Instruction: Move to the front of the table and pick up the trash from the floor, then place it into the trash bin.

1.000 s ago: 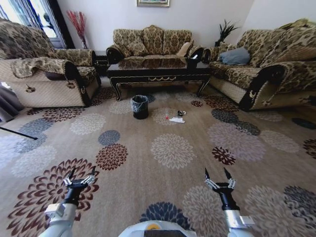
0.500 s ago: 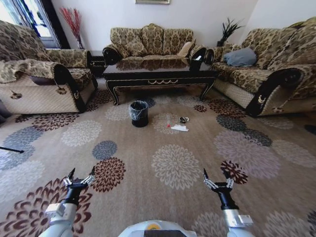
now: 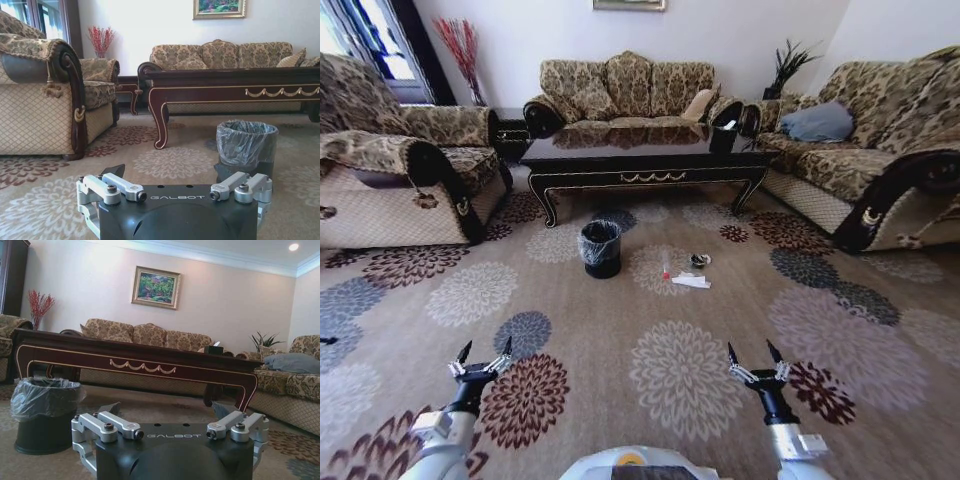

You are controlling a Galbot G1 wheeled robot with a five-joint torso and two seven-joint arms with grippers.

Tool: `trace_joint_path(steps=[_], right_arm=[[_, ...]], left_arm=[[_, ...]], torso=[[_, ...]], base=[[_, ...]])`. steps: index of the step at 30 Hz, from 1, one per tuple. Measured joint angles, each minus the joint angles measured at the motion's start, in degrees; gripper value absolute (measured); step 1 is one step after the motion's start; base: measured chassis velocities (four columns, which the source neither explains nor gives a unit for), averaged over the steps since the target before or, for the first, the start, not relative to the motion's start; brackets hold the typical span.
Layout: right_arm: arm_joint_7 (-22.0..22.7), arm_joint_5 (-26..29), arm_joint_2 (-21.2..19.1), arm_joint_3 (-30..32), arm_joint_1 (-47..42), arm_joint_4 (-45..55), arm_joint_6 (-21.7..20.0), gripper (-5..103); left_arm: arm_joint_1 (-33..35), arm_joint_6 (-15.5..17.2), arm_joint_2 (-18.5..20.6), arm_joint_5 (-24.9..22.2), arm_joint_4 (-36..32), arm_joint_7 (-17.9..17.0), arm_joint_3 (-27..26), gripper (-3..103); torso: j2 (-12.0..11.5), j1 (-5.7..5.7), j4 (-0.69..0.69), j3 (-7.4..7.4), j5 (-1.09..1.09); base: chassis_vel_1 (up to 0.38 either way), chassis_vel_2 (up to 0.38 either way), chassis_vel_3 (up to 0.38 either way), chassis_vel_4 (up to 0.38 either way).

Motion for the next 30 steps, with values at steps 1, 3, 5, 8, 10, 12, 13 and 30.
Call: trace_joint_path(steps=[1, 3, 5, 8, 10, 12, 13, 30], right_arm=[[-0.04, 0.08, 0.00, 0.17, -0.12, 0.00, 0.06, 100], [-0.09, 0.12, -0.01, 0.27, -0.23, 0.01, 0.11, 100], [-0.20, 0.14, -0.01, 0.33, -0.47, 0.12, 0.21, 103], [-0.27, 0.19, 0.02, 0.39, -0.67, 0.42, 0.29, 99], [-0.30, 0.16, 0.03, 0.38, -0.71, 0.48, 0.32, 99], [-0.32, 0.05, 0.08, 0.33, -0.70, 0.59, 0.32, 99], [-0.32, 0.05, 0.08, 0.33, -0.70, 0.59, 0.32, 99], [-0.22, -1.15, 0.61, 0.06, -1.00, 1.22, 0.25, 100]], left_arm=[[0.07, 0.02, -0.03, -0.01, -0.11, -0.01, -0.03, 100], [0.09, 0.02, -0.03, -0.02, -0.16, -0.02, -0.10, 100], [0.10, 0.02, -0.01, -0.07, -0.34, -0.05, -0.33, 100], [0.20, 0.02, 0.09, -0.31, -0.60, -0.06, -0.58, 100], [0.36, 0.02, 0.13, -0.37, -0.65, -0.06, -0.71, 100], [0.67, -0.09, 0.10, -0.39, -0.66, -0.08, -0.84, 100], [0.67, -0.09, 0.10, -0.39, -0.66, -0.08, -0.84, 100], [0.94, -1.11, -0.30, -0.45, 0.46, -0.31, -1.12, 100]], torso=[[0.00, 0.00, -0.02, 0.00, -0.04], [0.00, 0.00, 0.00, 0.01, -0.02], [0.00, 0.00, 0.01, 0.01, 0.03], [0.00, 0.00, 0.00, 0.02, -0.03], [0.00, 0.00, -0.01, 0.03, -0.01], [0.00, 0.01, 0.02, 0.04, 0.03], [0.00, 0.01, 0.02, 0.04, 0.03], [0.01, 0.00, 0.02, 0.04, 0.01]], base=[[-0.241, 0.210, 0.265, -0.242], [-0.227, 0.210, 0.236, -0.241], [-0.235, 0.249, 0.233, -0.245], [-0.273, 0.250, 0.257, -0.264], [-0.263, 0.246, 0.261, -0.253], [-0.244, 0.262, 0.238, -0.239], [-0.232, 0.268, 0.238, -0.218], [-0.238, 0.241, 0.243, -0.241]])
